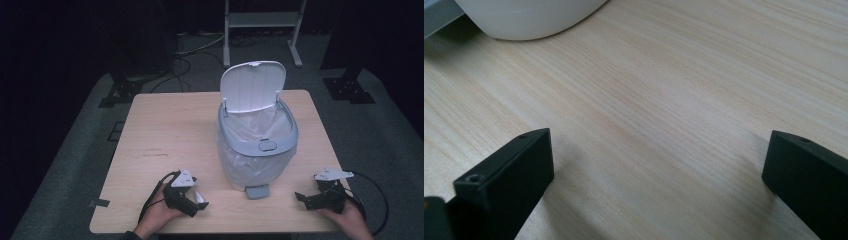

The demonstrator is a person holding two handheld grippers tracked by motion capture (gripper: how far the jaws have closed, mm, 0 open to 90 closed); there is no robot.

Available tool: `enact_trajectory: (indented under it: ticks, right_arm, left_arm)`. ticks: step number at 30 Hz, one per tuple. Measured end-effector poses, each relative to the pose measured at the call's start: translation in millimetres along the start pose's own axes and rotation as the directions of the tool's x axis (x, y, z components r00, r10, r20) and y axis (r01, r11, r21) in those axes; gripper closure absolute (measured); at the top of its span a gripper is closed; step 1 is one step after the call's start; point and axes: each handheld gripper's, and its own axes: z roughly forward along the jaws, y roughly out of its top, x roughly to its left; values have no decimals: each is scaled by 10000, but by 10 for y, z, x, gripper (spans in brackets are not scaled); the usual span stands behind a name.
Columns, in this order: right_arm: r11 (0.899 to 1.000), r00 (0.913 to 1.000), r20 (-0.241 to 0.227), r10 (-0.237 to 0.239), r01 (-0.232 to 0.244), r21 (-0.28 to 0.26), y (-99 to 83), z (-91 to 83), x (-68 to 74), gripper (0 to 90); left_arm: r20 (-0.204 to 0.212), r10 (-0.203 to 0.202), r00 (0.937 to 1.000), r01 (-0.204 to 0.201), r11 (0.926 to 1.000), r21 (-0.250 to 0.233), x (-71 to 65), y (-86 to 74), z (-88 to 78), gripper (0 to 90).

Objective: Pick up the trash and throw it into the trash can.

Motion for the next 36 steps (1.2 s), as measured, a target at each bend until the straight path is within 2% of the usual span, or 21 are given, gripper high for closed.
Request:
enact_trajectory:
  ticks: [5, 9, 12, 13, 22, 36]
  right_arm:
    - [10000, 10000, -1, -2, 2, 1, 0, 0, 0, 0]
    - [10000, 10000, -1, 1, -1, 0, 0, 0, 0, 0]
    - [10000, 10000, 0, 2, -2, 2, 0, 0, 0, 0]
    - [10000, 10000, 0, 0, 0, 2, 0, 0, 0, 0]
    - [10000, 10000, 0, 3, -3, 1, 0, 0, 0, 0]
    - [10000, 10000, -1, -4, 4, 0, 0, 0, 0, 0]
  left_arm:
    - [-7, 153, 9999, -153, 9998, -103, -7, 6, -12, 63]
    - [24, 504, 9987, -503, 9982, -337, -30, 16, -38, 141]
    - [63, 616, 9981, -612, 9972, -435, -40, 20, -47, 165]
    - [207, 662, 9976, -653, 9968, -455, -43, 21, -52, 220]
    - [485, 964, 9942, -956, 9953, -173, -70, 14, -39, 311]
    - [465, 1166, 9921, -1181, 9925, 305, -113, -52, -103, 335]
